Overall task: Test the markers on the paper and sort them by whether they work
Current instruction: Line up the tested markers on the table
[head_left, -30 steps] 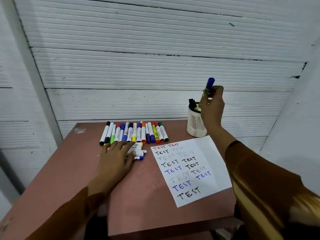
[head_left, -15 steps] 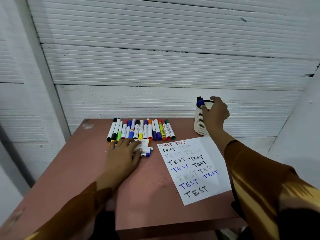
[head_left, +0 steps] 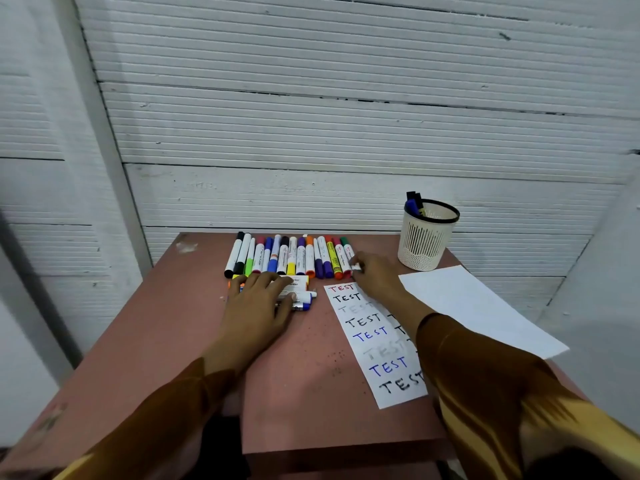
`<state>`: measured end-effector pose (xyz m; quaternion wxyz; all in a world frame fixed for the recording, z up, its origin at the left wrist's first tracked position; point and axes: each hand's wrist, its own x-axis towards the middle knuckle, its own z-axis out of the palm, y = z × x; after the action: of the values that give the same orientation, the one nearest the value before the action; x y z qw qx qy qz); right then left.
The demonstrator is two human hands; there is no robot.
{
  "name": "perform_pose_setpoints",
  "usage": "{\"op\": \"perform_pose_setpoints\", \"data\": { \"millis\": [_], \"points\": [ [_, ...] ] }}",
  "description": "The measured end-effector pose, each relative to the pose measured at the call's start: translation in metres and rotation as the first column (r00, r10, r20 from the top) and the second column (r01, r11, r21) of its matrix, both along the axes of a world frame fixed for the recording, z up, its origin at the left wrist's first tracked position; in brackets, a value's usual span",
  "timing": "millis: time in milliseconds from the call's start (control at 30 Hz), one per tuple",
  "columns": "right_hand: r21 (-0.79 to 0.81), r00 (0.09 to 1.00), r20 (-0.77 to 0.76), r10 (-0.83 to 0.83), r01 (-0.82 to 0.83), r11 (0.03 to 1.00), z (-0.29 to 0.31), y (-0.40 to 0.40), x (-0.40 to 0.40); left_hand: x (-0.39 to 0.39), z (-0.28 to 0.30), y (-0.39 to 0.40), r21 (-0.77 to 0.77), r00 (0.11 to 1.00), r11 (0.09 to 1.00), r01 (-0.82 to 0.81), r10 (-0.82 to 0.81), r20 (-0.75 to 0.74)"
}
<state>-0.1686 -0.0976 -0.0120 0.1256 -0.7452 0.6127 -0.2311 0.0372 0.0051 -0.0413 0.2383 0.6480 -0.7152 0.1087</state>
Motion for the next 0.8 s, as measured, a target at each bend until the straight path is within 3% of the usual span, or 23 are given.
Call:
{"op": "perform_pose_setpoints", "data": {
  "millis": [133, 233, 333, 433, 567, 700, 800],
  "points": [
    [-0.022, 0.99, 0.07, -0.122, 0.124, 0.992, 0.004, 0.0, 0.002, -0.001, 0.0, -0.001, -0.006, 1.0, 1.0, 0.007, -0.007, -0.003],
    [0.018, 0.922, 0.272, -0.277, 0.283, 0.959, 0.016, 0.003, 0.0, -0.001, 0.0, 0.001, -0.046, 1.0, 0.999, 0.005, -0.006, -0.02],
    [0.021, 0.816, 0.505, -0.281, 0.314, 0.949, 0.035, 0.015, -0.008, -0.001, 0.004, 0.003, -0.108, 0.999, 0.994, 0.033, -0.037, -0.039],
    [0.027, 0.774, 0.608, -0.179, 0.204, 0.979, 0.051, 0.042, -0.012, -0.006, 0.008, 0.008, -0.184, 0.997, 0.981, 0.067, -0.075, -0.035],
    [0.11, 0.715, 0.699, -0.016, -0.086, 0.99, 0.059, 0.073, -0.023, -0.021, 0.018, 0.009, -0.294, 0.994, 0.95, 0.106, -0.112, -0.005],
    [0.169, 0.654, 0.752, 0.08, -0.309, 0.936, 0.065, 0.097, -0.026, -0.044, 0.029, 0.007, -0.189, 0.972, 0.956, 0.223, -0.204, 0.114],
    [0.133, 0.5, 0.861, 0.091, -0.394, 0.909, 0.063, 0.108, -0.031, -0.064, 0.036, 0.021, -0.09, 0.96, 0.958, 0.271, -0.276, -0.049]
  ]
}}
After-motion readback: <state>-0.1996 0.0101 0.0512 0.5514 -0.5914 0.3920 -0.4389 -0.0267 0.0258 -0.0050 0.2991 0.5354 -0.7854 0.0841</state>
